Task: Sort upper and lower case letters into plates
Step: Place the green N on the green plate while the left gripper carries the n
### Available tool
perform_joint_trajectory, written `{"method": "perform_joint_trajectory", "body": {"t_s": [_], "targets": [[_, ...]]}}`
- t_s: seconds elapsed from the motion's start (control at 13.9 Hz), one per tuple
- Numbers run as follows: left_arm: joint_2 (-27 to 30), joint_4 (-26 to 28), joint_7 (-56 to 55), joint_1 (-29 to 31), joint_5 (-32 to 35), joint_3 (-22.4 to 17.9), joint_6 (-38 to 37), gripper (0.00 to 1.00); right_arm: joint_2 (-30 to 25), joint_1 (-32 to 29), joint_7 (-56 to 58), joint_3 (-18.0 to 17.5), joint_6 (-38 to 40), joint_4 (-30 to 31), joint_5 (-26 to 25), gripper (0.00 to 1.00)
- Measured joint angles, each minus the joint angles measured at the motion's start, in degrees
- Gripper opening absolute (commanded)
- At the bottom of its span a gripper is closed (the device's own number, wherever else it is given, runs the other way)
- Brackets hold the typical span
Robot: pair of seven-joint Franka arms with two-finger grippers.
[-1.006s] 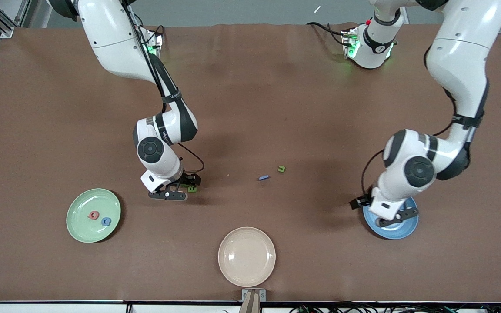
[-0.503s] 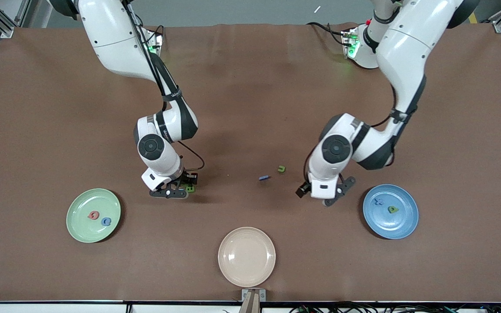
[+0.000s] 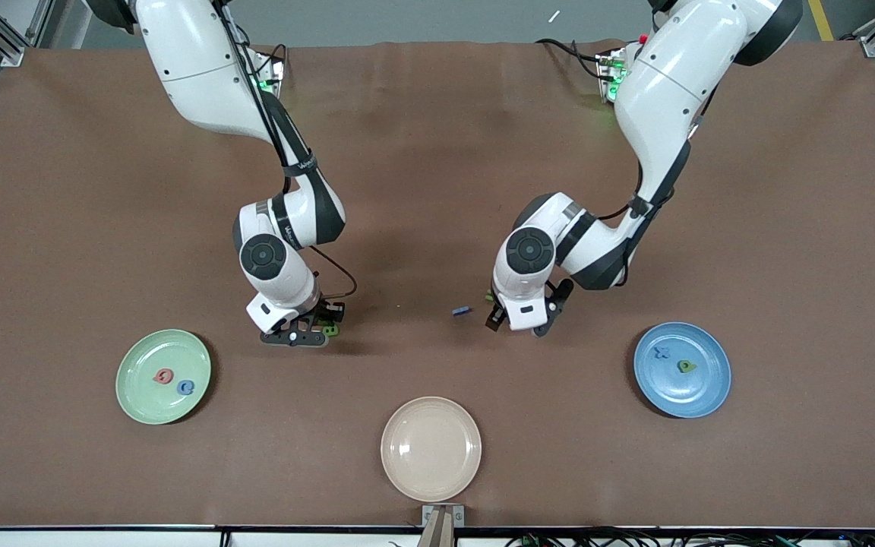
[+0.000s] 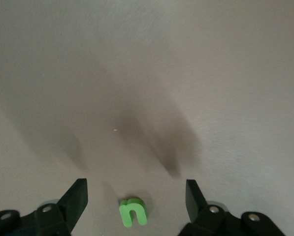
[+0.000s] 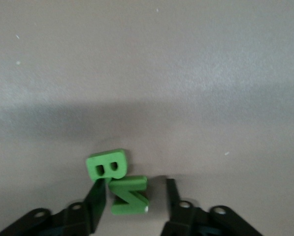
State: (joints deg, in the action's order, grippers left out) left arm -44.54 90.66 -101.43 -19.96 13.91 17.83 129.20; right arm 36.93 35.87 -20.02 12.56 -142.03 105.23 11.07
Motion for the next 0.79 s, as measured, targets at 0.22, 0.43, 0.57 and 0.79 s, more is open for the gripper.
{"method": "perform_joint_trajectory", "body": {"t_s": [0.22, 0.43, 0.57, 0.79], "targets": [[-1.39, -0.19, -1.78, -0.35, -0.06, 0.01, 0.62, 0.76, -0.34, 0.0, -0.01, -0.02, 0.96, 0.04, 0.0, 0.8], [-1.9, -0.4, -3.67, -1.26, -0.09, 0.02, 1.35, 0.64, -0.36, 0.26, 0.0, -0.19, 0.82, 0.54, 0.0, 0.73], [-1.91, -0.51, -5.22, -1.81, -0.09, 0.02, 1.78, 0.46, -0.36, 0.67, -0.01, -0.22, -0.53, 1.33, 0.0, 0.5], [-2.18, -0.57, -6.37, -2.15, -0.09, -0.02, 4.1, 0.02, -0.54, 1.17, -0.04, -0.22, -1.63, 2.05, 0.03, 0.2]]}}
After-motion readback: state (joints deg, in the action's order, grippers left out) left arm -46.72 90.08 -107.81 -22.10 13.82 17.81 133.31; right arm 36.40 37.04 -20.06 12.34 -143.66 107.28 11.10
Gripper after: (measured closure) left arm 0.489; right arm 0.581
